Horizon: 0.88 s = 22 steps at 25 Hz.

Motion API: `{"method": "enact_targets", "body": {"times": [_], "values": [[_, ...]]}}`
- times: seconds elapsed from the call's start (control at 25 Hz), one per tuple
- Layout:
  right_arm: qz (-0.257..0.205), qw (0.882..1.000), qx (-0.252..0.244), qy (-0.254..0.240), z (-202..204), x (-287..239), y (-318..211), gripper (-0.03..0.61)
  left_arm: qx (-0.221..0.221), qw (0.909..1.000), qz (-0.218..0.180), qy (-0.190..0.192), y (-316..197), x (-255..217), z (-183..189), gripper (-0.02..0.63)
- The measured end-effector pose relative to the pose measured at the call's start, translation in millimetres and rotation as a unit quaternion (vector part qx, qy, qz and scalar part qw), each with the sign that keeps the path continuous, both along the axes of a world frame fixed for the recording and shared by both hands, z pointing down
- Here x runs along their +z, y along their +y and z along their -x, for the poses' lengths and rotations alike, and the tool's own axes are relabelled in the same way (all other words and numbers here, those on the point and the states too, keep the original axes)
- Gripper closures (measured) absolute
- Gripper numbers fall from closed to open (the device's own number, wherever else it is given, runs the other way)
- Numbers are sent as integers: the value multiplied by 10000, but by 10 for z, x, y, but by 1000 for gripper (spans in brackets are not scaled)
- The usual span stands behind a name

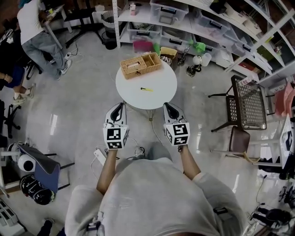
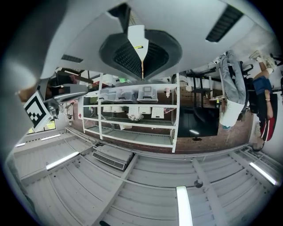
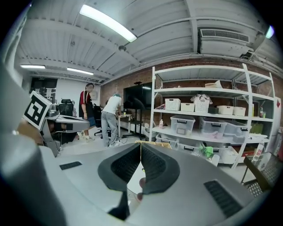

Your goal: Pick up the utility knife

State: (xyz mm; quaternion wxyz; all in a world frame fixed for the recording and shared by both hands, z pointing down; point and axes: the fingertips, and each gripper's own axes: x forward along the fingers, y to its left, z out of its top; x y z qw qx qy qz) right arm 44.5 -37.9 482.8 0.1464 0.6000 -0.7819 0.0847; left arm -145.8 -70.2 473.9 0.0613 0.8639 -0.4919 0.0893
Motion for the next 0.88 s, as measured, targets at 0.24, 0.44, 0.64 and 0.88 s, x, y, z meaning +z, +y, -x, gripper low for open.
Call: {"method": "enact_targets", "body": {"times": [0.24, 0.44, 0.64, 0.88], "values": [[74, 10000, 24, -14, -121, 157, -200, 548, 57, 9999, 104, -36, -177, 149, -122, 587], [104, 9999, -97, -62, -100, 248, -506, 548, -10, 9998, 159, -99, -412, 218, -122, 587], [114, 9995, -282, -89, -158, 295, -920, 548, -168, 9996, 181, -167, -772, 245, -186, 586], [198, 9982, -552, -114, -341, 362, -1449, 548, -394, 9989, 155, -204, -1271, 211, -428, 586]]}}
